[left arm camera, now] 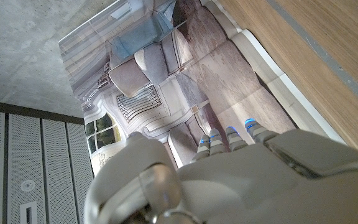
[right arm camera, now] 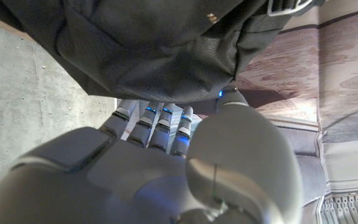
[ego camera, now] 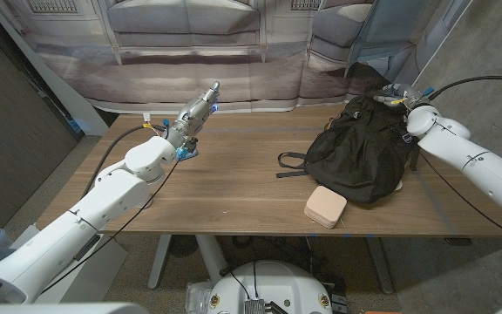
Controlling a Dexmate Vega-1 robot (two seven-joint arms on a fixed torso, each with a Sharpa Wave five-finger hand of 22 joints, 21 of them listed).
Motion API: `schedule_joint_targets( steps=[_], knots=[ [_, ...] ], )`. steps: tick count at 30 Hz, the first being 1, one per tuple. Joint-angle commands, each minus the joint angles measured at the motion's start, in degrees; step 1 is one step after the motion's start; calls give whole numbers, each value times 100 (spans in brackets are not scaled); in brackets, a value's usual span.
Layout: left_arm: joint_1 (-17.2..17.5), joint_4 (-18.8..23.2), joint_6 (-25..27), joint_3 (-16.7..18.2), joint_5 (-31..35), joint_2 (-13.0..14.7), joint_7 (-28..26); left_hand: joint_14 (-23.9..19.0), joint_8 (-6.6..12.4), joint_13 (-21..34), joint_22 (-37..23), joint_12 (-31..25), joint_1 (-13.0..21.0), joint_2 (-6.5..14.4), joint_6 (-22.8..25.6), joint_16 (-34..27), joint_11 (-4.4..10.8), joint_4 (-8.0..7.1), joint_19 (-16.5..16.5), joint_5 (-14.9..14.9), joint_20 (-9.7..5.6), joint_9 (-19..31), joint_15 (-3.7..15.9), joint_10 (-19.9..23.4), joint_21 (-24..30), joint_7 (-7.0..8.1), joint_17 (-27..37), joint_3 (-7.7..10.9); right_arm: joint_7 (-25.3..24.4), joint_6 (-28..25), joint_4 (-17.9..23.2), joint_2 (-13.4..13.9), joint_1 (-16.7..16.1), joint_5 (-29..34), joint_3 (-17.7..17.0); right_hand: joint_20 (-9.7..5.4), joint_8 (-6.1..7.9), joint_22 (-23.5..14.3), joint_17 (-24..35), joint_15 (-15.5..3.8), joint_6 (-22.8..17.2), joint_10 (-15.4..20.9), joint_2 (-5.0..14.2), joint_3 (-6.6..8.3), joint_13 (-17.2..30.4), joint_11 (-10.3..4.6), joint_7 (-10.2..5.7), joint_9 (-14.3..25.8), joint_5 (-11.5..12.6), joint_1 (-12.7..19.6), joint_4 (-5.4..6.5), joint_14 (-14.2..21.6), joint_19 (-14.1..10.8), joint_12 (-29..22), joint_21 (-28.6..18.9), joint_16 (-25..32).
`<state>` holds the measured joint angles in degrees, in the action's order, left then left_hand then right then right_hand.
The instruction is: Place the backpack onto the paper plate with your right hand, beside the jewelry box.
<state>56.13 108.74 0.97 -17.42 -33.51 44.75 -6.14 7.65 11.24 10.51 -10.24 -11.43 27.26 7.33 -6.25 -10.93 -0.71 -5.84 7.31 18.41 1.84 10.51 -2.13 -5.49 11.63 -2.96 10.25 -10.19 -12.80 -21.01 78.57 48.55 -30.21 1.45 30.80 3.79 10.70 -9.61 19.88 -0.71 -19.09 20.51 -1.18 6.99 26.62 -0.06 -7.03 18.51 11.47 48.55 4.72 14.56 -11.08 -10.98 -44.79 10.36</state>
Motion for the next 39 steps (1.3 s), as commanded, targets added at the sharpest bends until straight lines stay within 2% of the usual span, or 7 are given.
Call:
schedule_joint_targets(
  steps=[1, 8, 12, 17, 33, 39],
  knots=[
    [61, -5, -75, 30, -12, 10, 19, 36, 1, 25, -21, -15, 57, 19, -33, 13, -2, -13, 14, 1, 45, 27, -6, -32, -6, -7, 32, -48, 48, 60, 175, 107, -122, -79, -107, 61, -24, -4, -42, 18, 86, -94, -28, -51, -41, 13, 18, -28, 80, -131, 43, -91, 86, 2, 89, -9],
    [83, 23, -84, 36, -5, 20, 14, 35, 2, 25, -22, -17, 59, 21, -29, 13, -9, -14, 16, 0, 47, 27, -6, -29, -6, -6, 32, -52, 0, 112, 290, 156, -229, -122, -190, 75, -35, -3, -87, 25, 178, -136, -43, -85, -91, 33, 32, -63, 107, -214, 69, -140, 127, -5, 162, 1],
    [88, 64, -67, 38, 13, 34, -5, 36, 2, 25, -22, -19, 61, 22, -30, 13, -11, -15, 14, 0, 42, 27, -8, -23, -6, -9, 32, -54, -43, 252, 357, 194, -318, -159, -259, -18, -23, -2, -127, 35, 203, -155, -48, -104, -134, 63, 45, -92, 130, -265, 83, -144, 12, -17, 171, 19],
    [87, 100, -42, 39, 25, 52, -10, 36, 1, 25, -22, -18, 63, 23, -31, 13, -1, -16, 13, -1, 42, 27, -6, -27, -5, -12, 32, -58, -59, 403, 408, 233, -383, -158, -300, -50, -18, 1, -159, 48, 232, -168, -51, -113, -168, 83, 67, -115, 149, -286, 84, -128, -71, -25, 182, 36],
    [273, 237, -102, 148, 37, 105, -105, 37, 2, 25, -22, -19, 68, 27, -28, 14, -4, -18, 15, -2, 44, 27, -11, -25, -5, -11, 32, -69, -182, 887, 619, 263, -670, -231, -498, -93, 9, 1, -214, 72, 225, -160, -34, -123, -227, 92, 74, -155, 180, -333, 94, -114, -76, -49, 256, 55],
    [303, 200, -188, 189, 11, 83, -82, 34, 2, 25, -22, -17, 70, 28, -27, 13, -4, -19, 19, -2, 47, 27, -12, -30, -6, -14, 32, -72, -174, 1078, 749, 294, -768, -256, -572, -69, 19, 1, -244, 71, 225, -149, -25, -131, -261, 114, 87, -177, 194, -363, 101, -92, -199, -64, 254, 70]
  ],
)
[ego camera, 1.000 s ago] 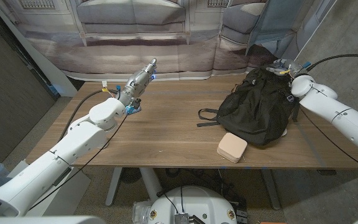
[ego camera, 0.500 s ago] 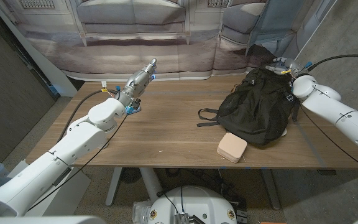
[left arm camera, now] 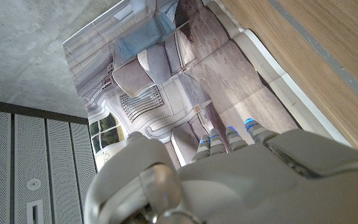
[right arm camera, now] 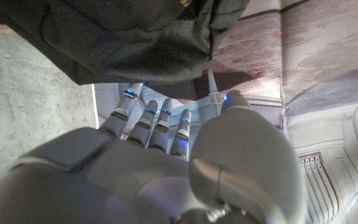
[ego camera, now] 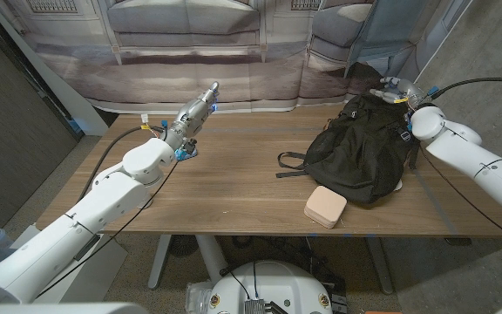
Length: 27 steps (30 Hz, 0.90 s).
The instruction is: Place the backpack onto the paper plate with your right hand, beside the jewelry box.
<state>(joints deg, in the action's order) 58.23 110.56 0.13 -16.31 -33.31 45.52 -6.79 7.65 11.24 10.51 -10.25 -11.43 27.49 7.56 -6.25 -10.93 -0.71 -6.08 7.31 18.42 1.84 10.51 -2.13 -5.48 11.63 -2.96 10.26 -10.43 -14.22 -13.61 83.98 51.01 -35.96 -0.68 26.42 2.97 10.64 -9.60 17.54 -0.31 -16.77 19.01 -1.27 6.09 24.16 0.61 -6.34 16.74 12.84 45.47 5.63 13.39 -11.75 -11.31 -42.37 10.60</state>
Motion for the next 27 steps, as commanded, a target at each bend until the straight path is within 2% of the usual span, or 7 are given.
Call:
schedule_joint_targets(
  steps=[1, 12, 27],
  knots=[
    [93, 17, -108, 77, -3, 2, -21, 34, 2, 25, -22, -17, 48, 6, -26, 13, -4, 5, 21, -2, 47, 27, -12, -30, -7, -13, 32, -49, -32, 355, 232, 52, -203, -36, -140, 16, 25, 1, -14, 33, -5, -2, -15, -41, -20, 46, 17, -4, 58, -58, 11, 33, -140, -31, 14, 50],
    [123, -42, -188, 85, -17, -14, 32, 39, 1, 25, -22, -17, 52, 8, -29, 15, -11, 3, 20, -3, 46, 27, -7, -30, -5, -9, 32, -56, 27, 524, 436, 105, -287, 46, -199, -12, 36, 1, -49, 41, -9, 2, -6, -49, -58, 60, 35, -29, 70, -91, 18, 49, -120, -43, 72, 60],
    [177, -30, -263, 107, -10, -11, 51, 36, 3, 25, -22, -20, 57, 11, -25, 13, 4, 0, 19, -4, 45, 27, -7, -22, -4, -5, 32, -67, 6, 489, 696, 189, -433, 112, -344, 8, 43, 0, -106, 70, 3, -32, 3, -66, -122, 51, 25, -73, 88, -145, 26, 2, -81, -45, 171, 47]
  ],
)
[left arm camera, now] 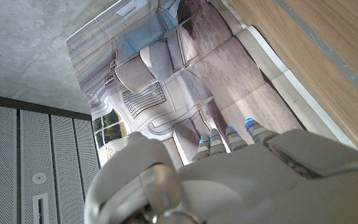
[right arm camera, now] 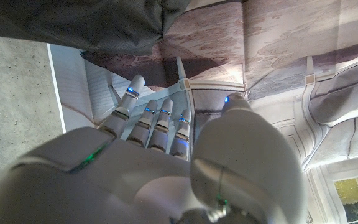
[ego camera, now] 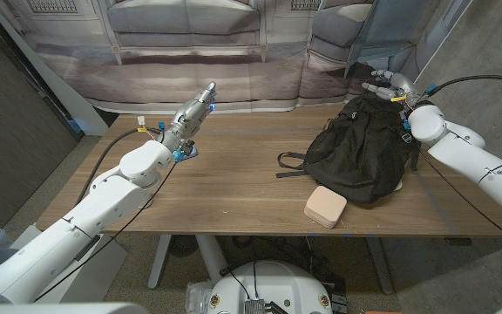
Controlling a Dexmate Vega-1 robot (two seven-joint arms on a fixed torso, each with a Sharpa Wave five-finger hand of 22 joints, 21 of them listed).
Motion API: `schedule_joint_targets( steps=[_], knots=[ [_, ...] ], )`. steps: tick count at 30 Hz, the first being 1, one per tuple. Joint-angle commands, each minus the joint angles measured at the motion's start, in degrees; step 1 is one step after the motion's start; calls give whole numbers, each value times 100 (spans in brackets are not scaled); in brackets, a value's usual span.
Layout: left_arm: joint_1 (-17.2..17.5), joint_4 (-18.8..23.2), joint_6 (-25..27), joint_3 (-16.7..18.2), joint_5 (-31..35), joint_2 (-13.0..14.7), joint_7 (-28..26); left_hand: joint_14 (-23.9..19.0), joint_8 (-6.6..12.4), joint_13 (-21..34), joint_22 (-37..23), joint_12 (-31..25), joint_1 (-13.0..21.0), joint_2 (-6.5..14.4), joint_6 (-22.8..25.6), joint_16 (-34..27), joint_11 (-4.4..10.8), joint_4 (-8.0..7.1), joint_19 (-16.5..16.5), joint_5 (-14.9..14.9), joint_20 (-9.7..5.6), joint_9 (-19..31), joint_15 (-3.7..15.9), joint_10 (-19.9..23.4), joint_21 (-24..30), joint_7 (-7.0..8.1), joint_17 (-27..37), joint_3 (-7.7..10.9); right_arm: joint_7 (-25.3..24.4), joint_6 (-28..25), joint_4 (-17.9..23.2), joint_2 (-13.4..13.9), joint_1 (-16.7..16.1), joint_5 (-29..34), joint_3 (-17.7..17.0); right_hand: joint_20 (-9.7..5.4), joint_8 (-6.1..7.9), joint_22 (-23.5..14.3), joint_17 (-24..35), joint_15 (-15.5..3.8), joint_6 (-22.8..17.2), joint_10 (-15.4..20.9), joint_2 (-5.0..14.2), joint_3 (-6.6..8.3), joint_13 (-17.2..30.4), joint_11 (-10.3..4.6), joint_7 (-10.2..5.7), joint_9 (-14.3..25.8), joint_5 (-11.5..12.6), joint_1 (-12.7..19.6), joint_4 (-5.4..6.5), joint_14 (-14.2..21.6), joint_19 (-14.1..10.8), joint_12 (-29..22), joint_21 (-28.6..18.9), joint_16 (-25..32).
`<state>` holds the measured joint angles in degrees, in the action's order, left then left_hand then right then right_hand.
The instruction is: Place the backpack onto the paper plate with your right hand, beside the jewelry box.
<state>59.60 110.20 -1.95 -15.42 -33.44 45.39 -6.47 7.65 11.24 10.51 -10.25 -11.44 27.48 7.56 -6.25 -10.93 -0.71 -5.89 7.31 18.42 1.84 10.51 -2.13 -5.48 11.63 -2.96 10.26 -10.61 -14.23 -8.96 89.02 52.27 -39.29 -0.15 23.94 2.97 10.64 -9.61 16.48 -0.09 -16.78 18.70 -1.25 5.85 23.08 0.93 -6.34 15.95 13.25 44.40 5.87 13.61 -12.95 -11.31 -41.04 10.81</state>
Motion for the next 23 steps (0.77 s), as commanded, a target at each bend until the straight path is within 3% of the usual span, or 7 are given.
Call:
schedule_joint_targets(
  steps=[1, 23],
  knots=[
    [49, 7, -73, 21, 11, -3, 12, 36, 3, 25, -22, -18, 57, 11, -25, 13, 7, -19, 19, -4, 45, 27, -7, -27, -4, -5, 32, -49, 3, 5, 216, 64, -107, 61, -107, 18, 44, 1, -4, 47, 3, -2, 0, -43, -17, 14, 24, 5, 49, -41, 2, -25, 50, -46, 47, 25],
    [250, 70, -219, 195, -52, 78, 61, 30, 4, 25, -22, -19, 64, 14, -20, 11, 5, -23, 20, -4, 97, 27, 5, -25, -3, 1, 32, -63, -102, -336, 687, 139, -289, 155, -299, 135, 74, -7, -91, 47, -42, 7, 17, -72, -117, -8, 5, -66, 81, -137, 20, -61, 184, -75, 230, 33]
  ],
)
